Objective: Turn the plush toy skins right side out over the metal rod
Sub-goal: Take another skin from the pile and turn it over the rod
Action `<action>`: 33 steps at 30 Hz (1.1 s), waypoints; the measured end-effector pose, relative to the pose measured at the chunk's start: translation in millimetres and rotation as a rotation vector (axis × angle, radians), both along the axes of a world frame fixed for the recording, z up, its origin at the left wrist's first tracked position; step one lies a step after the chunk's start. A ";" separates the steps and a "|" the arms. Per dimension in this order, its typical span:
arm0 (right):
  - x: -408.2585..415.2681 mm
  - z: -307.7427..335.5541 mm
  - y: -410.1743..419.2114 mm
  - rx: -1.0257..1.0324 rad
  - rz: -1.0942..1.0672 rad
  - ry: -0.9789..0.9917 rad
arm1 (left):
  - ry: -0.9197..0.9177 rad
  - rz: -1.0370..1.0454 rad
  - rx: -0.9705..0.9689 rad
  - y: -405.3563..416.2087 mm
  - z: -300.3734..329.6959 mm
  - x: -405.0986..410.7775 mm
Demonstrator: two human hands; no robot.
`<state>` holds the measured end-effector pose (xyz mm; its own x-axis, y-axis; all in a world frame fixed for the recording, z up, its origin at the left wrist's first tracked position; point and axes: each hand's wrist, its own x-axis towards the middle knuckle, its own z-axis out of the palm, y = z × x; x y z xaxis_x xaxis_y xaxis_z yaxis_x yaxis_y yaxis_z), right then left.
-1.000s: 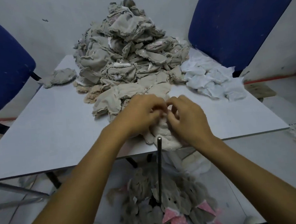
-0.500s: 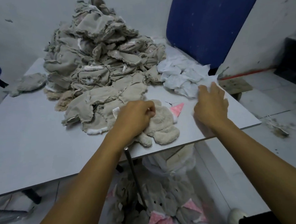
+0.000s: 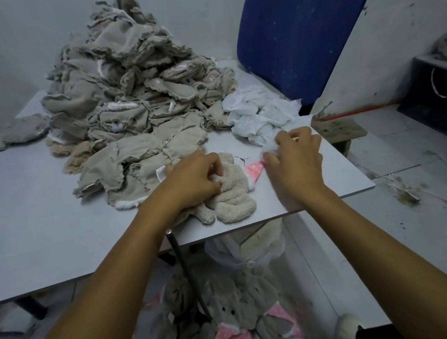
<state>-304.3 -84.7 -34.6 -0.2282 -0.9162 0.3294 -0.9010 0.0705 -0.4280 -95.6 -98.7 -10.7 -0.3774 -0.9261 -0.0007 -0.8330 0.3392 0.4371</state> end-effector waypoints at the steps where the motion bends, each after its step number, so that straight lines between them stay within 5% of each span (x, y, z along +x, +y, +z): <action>1: 5.8 5.5 1.9 -0.054 0.079 -0.106 | -0.014 0.026 -0.054 2.6 -0.7 0.9; 5: 42.3 26.3 17.4 -0.207 0.336 -0.511 | -0.056 0.087 -0.198 15.8 -4.7 7.6; 12: 99.6 -0.5 45.7 -0.183 0.297 -0.580 | 0.152 0.086 -0.206 35.2 -7.2 18.9; 20: 104.7 -22.3 50.7 -0.297 0.420 -0.348 | 0.732 0.321 0.143 28.0 -8.4 41.1; 29: 105.7 -24.6 50.1 -0.175 0.318 -0.062 | 0.647 0.208 -0.013 33.9 -7.3 41.0; 33: 107.0 -21.3 52.2 -0.114 0.436 -0.043 | 0.597 0.227 0.011 32.7 -5.4 39.9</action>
<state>-197.3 -32.5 -55.9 0.1555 -0.8881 0.4326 -0.8174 -0.3616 -0.4485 -55.7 -66.0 -16.2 -0.1103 -0.9841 0.1391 -0.4951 0.1758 0.8509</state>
